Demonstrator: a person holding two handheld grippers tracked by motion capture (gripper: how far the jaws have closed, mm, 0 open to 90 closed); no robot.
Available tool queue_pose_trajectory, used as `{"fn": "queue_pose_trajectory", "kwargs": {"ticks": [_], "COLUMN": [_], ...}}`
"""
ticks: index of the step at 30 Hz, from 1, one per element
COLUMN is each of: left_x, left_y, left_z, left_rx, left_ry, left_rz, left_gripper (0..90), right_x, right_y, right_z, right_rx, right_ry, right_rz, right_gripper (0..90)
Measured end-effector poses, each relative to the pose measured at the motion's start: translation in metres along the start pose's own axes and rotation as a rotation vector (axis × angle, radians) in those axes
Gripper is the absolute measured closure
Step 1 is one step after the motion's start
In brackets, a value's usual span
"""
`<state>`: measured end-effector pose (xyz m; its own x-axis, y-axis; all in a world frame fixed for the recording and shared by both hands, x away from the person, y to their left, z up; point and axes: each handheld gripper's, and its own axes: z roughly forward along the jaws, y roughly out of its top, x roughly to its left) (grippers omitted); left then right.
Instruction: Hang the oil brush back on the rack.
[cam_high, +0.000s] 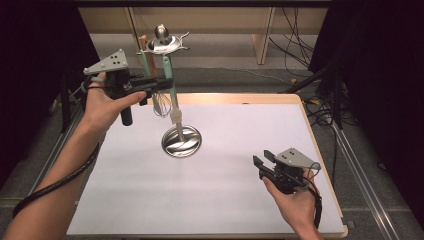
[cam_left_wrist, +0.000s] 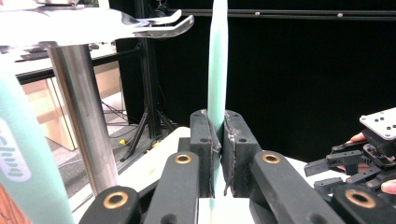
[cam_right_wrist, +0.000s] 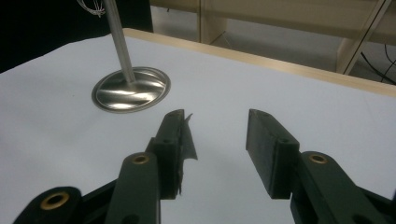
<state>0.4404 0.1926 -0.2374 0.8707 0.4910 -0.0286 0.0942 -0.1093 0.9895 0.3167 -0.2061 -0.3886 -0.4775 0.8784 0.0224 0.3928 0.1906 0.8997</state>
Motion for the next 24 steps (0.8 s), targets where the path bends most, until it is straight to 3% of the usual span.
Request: {"fn": "queue_pose_trajectory", "kwargs": {"ticks": [6, 15, 17, 22, 24], "left_x": [0.0028, 0.0060, 0.0071, 0.0081, 0.0083], "left_y": [-0.0008, -0.0017, -0.0021, -0.0037, -0.0038], "left_z": [-0.0005, -0.0026, -0.0024, -0.0028, -0.0029], "left_rx": [-0.004, -0.004, -0.001, -0.006, -0.007], "left_ry": [0.001, -0.010, -0.012, -0.017, -0.022], "left_rz": [-0.019, -0.043, -0.046, -0.058, -0.064], "left_gripper": [83.2, 83.2, 83.2, 83.2, 83.1], "right_x": [0.0016, -0.0009, 0.0007, -0.0006, 0.0010], "right_y": [-0.0002, 0.0004, 0.0009, 0.0001, 0.0000], "right_z": [-0.0010, -0.0009, -0.0015, -0.0009, -0.0015], "right_rx": [0.000, 0.000, 0.005, -0.007, 0.005], "right_ry": [-0.012, -0.015, -0.011, -0.015, -0.014], "right_rz": [0.012, -0.019, 0.002, -0.005, 0.029], "right_gripper": [58.2, 58.2, 58.2, 58.2, 58.2]}}
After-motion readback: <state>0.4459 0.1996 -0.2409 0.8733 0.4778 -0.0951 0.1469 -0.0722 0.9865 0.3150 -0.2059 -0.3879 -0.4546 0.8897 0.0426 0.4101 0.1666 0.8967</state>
